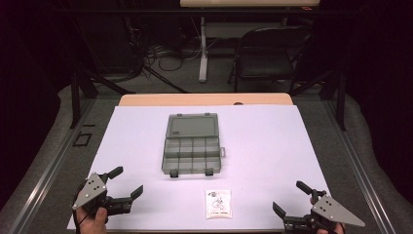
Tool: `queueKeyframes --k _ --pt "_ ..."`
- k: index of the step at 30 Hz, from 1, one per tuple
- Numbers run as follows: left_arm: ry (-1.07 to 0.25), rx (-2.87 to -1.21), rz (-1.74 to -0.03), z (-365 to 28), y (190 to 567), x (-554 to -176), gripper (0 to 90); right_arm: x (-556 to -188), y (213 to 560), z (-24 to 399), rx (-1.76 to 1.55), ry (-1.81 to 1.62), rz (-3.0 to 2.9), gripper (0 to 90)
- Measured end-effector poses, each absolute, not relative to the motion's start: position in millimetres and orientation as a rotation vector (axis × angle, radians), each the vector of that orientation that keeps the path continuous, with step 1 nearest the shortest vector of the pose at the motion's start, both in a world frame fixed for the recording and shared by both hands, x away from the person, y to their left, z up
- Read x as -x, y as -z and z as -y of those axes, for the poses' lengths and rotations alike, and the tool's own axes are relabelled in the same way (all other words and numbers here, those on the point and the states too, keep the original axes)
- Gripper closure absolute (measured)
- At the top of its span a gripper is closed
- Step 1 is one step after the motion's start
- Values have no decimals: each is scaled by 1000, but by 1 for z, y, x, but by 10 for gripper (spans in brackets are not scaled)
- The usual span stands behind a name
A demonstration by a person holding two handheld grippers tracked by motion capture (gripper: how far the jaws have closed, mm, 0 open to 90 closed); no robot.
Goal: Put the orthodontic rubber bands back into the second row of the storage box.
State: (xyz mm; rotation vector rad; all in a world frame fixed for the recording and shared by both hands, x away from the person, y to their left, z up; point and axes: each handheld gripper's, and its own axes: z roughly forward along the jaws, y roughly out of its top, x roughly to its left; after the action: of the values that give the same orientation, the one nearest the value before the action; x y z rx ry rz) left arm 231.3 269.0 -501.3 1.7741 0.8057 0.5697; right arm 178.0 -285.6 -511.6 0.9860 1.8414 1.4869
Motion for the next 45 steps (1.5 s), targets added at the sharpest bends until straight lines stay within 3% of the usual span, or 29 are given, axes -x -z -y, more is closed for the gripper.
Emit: queueKeyframes --k 25,35,45 --pt "-461 -1777 -822 -254 491 -241 75 -177 511 286 -983 -1481 -1840 3" --pt "-400 -1828 -819 -226 476 -261 70 -178 511 286 -989 -1483 -1848 3" --pt "-319 -1889 -777 -197 474 -277 6 -178 511 286 -987 -1480 -1846 3"
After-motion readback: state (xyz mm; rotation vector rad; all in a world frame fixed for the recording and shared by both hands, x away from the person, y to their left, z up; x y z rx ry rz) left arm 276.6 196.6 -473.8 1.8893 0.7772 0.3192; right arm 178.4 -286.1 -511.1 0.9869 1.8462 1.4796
